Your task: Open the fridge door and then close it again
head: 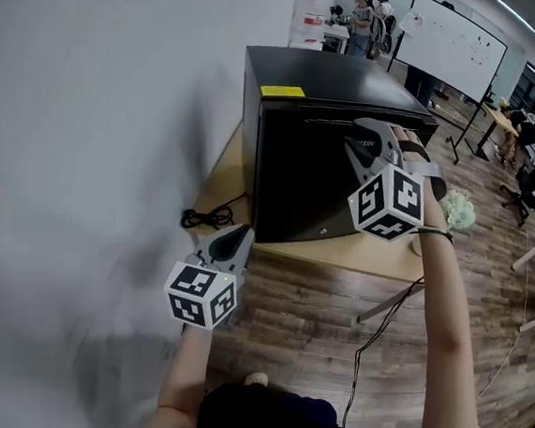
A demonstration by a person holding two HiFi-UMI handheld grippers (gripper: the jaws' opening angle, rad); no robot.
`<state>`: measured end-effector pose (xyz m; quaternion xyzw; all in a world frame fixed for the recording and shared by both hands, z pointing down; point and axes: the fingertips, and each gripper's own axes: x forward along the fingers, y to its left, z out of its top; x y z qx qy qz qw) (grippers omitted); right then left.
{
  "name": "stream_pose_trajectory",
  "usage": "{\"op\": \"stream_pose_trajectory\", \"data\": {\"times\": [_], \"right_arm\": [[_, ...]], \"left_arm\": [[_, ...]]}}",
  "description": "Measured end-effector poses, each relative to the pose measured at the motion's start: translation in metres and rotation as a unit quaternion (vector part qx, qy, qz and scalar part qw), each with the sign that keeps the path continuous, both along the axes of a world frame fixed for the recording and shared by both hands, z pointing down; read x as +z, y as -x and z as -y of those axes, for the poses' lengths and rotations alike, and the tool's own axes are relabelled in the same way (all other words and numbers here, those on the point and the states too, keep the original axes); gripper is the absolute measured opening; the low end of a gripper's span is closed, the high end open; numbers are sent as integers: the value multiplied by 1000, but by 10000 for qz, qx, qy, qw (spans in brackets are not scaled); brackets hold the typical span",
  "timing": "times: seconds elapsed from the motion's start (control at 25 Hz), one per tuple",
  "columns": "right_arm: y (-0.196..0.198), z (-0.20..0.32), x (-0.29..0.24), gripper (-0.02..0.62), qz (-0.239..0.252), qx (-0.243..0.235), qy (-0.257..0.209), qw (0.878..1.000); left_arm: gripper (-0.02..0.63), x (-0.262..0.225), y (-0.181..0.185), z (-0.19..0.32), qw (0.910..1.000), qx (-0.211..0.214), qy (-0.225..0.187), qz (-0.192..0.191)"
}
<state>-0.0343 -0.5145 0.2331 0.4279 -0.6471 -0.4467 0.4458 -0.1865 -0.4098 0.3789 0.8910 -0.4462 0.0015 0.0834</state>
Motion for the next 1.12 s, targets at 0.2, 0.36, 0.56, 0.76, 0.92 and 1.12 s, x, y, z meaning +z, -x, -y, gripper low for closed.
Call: {"op": "stream_pose_trajectory", "data": {"times": [0.2,0.36,0.56,0.76,0.92,1.12], "right_arm": [[-33,-31,1,67,1761,217,309,9836],[-54,-60,14,61,3015,217,611,9512],[-71,-95,30,37,4443,238,656,8932],[-84,-129,52,12,5586,389,591,8264],[-91,-155,73,6,6016,517,527,7954],[-98,-182,107,-9,6442,749,496,7596]], "left_arm": [[11,-7,-15,-2,9999,143,-80,-9],[11,-8,-26,-7,9996,259,-81,25],[11,-13,-42,-15,9988,472,-108,-61],[11,-12,-54,-22,9978,644,-90,-132],[11,-5,-62,-26,9973,709,-51,-191],[11,11,-72,-32,9966,794,65,-230]]}}
